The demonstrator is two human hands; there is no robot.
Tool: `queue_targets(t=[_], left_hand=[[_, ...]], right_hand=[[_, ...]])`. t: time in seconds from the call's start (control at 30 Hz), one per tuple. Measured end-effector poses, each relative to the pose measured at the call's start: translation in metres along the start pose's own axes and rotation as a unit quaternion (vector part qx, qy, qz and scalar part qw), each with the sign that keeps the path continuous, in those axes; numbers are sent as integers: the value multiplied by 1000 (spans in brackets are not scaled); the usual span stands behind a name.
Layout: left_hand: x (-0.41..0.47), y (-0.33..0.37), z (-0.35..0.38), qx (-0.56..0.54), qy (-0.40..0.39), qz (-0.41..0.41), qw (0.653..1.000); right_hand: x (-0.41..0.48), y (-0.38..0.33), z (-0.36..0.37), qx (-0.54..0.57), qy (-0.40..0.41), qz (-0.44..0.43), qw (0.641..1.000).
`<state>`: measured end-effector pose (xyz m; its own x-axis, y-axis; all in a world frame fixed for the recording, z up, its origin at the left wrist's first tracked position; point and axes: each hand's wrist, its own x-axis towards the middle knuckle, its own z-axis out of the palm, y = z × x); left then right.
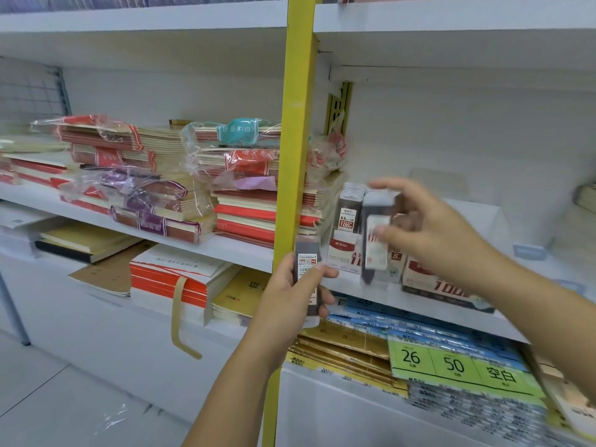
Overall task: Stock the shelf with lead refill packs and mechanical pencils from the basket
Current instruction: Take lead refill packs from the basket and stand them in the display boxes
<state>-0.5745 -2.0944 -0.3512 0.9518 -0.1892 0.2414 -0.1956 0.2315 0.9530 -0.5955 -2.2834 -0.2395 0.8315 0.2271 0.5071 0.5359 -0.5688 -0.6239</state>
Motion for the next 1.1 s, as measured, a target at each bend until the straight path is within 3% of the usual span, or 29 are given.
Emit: queue_targets(t=[0.07, 0.17, 0.27, 0.4, 0.63, 0.93, 1.0, 1.1], left_hand=[[2, -2, 2, -5, 11, -10, 1000], [4, -6, 4, 11, 21, -4, 1000], [6, -5, 5, -2, 32, 2, 999], [7, -5, 3, -8, 41, -2, 999], [7, -6, 2, 4, 38, 0, 999], [5, -2, 3, 3, 19, 18, 1000], [4, -1, 3, 11, 13, 21, 1000], [2, 2, 4, 28, -4, 31, 999]], right_hand=[[13, -1, -20, 14, 76, -24, 997], [31, 3, -36, -81, 132, -59, 986], [42, 12, -38, -197, 123, -71, 970], [48, 24, -31, -270, 77, -71, 957], [59, 38, -22, -250, 67, -22, 966], [55, 46, -16, -389, 74, -19, 918], [43, 39, -13, -369, 92, -43, 924], [19, 24, 2, -260, 70, -58, 961]])
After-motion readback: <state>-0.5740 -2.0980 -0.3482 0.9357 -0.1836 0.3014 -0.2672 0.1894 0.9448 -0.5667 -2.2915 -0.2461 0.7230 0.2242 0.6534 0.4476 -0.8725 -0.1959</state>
